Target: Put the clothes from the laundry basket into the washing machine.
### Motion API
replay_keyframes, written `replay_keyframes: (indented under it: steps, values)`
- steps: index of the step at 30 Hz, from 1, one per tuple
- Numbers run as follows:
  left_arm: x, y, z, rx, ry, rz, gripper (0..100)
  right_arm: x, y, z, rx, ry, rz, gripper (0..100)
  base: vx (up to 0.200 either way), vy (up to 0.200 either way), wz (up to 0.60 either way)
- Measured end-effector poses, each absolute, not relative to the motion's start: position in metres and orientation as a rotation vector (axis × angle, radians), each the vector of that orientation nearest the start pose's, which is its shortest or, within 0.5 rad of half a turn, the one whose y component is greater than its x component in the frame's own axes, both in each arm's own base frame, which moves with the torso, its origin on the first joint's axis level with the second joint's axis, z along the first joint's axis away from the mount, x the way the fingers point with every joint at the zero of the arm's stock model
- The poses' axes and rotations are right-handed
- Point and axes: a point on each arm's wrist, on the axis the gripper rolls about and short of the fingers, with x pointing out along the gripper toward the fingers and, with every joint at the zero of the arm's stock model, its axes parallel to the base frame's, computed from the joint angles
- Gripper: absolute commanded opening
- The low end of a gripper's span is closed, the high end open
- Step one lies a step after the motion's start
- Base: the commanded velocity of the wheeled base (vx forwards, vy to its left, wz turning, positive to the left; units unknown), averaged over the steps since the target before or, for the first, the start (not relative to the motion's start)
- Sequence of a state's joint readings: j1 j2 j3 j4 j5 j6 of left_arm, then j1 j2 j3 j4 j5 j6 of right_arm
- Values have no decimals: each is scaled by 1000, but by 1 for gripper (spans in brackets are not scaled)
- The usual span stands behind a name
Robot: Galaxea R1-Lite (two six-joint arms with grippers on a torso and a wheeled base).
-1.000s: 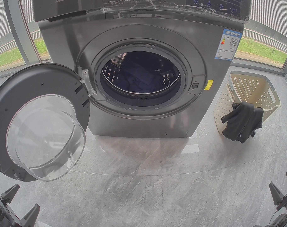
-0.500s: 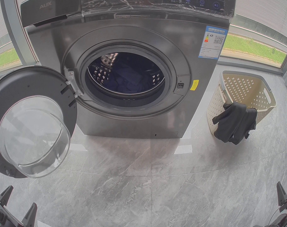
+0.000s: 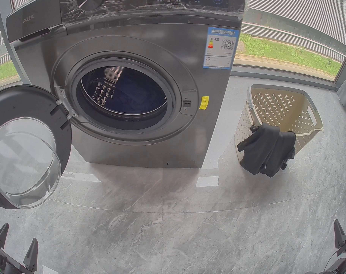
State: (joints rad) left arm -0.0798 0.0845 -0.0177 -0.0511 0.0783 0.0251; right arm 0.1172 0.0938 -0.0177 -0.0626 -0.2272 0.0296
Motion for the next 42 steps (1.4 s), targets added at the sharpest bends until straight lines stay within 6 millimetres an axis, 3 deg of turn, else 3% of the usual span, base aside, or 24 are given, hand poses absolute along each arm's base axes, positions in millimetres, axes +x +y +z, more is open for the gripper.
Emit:
replay_keyframes:
  steps: [8, 18, 22, 42]
  values:
    - [-20, 1, 84, 16, 12, 13, 100, -18, -5, 88, -23, 2, -138, 100, 0, 0, 0]
    - [-23, 0, 80, 10, 6, -22, 100, -22, -1, 84, 11, -25, -34, 100, 0, 0, 0]
    - [-23, 0, 80, 8, 2, -21, 100, -23, 1, 80, -7, 3, 40, 100, 0, -200, 0]
    - [-23, 0, 80, 6, 0, -22, 100, -23, 1, 81, -18, -8, 15, 100, 0, -200, 0]
